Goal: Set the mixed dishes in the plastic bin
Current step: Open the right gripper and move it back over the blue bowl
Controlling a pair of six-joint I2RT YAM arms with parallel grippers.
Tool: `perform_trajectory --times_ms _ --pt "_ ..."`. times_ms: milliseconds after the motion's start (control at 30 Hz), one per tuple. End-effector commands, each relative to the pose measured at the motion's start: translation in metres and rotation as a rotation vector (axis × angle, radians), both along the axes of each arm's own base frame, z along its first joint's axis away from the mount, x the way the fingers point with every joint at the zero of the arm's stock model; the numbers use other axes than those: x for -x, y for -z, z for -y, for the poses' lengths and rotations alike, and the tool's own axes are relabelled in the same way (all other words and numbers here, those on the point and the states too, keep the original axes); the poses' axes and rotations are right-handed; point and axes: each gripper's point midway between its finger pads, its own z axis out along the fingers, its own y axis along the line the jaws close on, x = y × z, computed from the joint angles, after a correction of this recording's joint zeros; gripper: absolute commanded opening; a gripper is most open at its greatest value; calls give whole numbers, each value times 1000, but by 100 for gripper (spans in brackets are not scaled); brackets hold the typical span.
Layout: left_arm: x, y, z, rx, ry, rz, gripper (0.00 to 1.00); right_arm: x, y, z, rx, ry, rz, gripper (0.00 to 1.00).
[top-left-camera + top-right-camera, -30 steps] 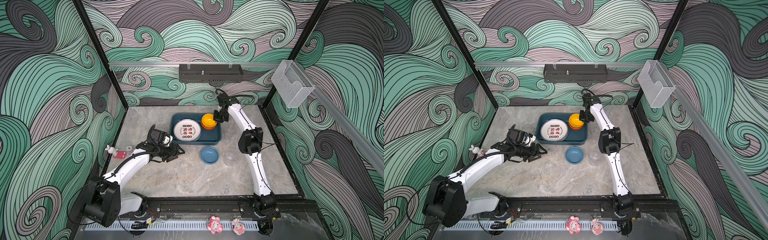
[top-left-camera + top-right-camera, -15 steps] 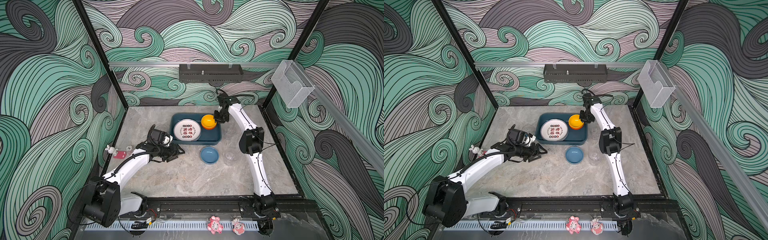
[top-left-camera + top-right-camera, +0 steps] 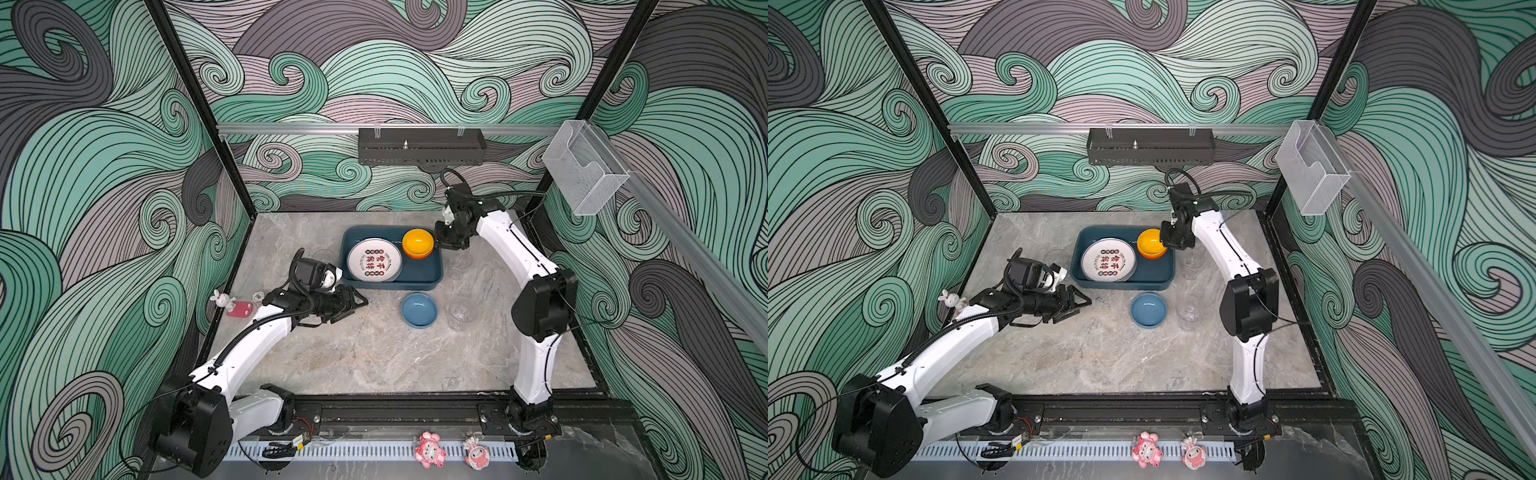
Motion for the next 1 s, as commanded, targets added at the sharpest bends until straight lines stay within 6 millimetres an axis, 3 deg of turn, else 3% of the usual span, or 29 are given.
perform_trajectory --times_ms 0,300,433,667,967 --pt "-3 -19 1 -6 9 43 62 18 -3 -8 -59 -32 32 26" --pt "2 -20 8 18 71 36 62 95 26 -1 -91 -80 -27 28" --pt "4 -14 9 24 80 25 62 118 40 -4 -80 -124 -45 30" --pt "6 -5 11 24 77 4 62 134 56 -13 -62 -185 -72 31" --pt "9 -3 17 44 96 12 64 132 74 -12 5 -200 -95 31"
